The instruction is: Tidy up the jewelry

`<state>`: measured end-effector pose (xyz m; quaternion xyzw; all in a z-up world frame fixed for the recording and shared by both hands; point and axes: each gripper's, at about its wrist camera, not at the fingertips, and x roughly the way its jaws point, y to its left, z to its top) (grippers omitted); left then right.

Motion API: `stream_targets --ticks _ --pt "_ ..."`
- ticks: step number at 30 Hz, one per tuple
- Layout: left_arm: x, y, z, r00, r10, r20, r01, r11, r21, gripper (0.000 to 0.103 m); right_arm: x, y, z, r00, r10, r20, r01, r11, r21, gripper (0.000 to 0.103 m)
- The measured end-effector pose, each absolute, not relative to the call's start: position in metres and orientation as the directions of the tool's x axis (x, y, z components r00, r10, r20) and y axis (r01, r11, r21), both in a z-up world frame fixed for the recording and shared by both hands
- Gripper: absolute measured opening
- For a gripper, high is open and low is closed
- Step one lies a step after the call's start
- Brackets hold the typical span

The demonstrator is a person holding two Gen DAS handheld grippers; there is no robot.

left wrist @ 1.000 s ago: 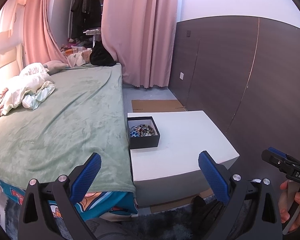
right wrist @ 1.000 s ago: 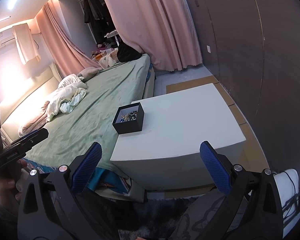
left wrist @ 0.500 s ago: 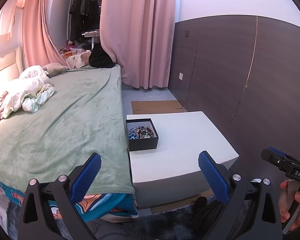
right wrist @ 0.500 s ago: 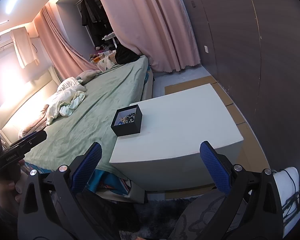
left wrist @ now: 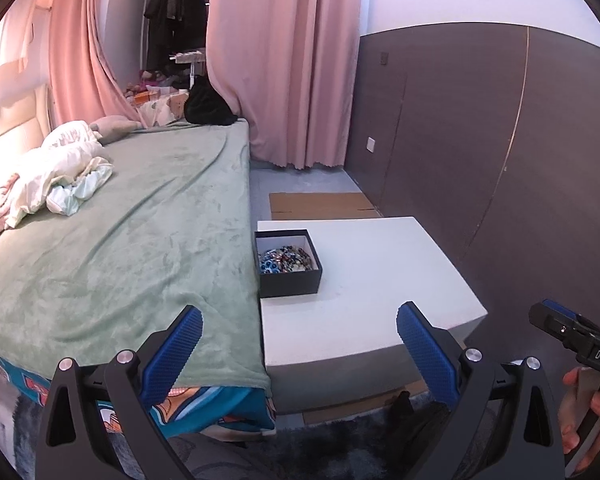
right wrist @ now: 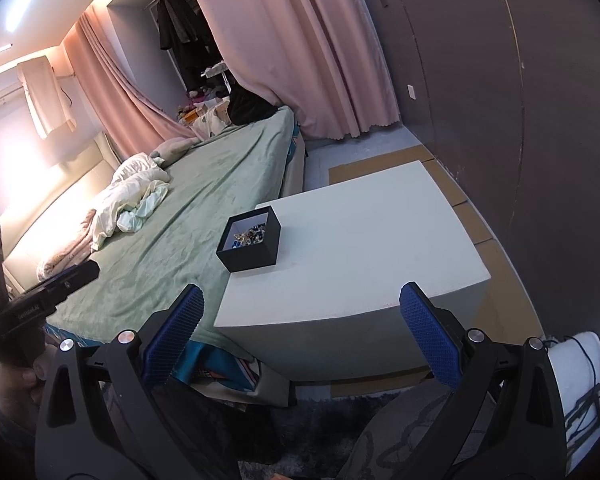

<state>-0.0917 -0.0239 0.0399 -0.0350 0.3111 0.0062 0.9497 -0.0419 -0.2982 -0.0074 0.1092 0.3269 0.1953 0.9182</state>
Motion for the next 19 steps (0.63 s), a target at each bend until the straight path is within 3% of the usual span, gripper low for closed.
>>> stream_targets --ticks 19 --pt "-0.083 -0.006 0.037 0.817 0.022 -0.577 -0.068 0.996 -0.057 0.095 -0.018 -0.271 -0.011 0.696 0.411 -0.589 -0.314 0.911 0.266 0.098"
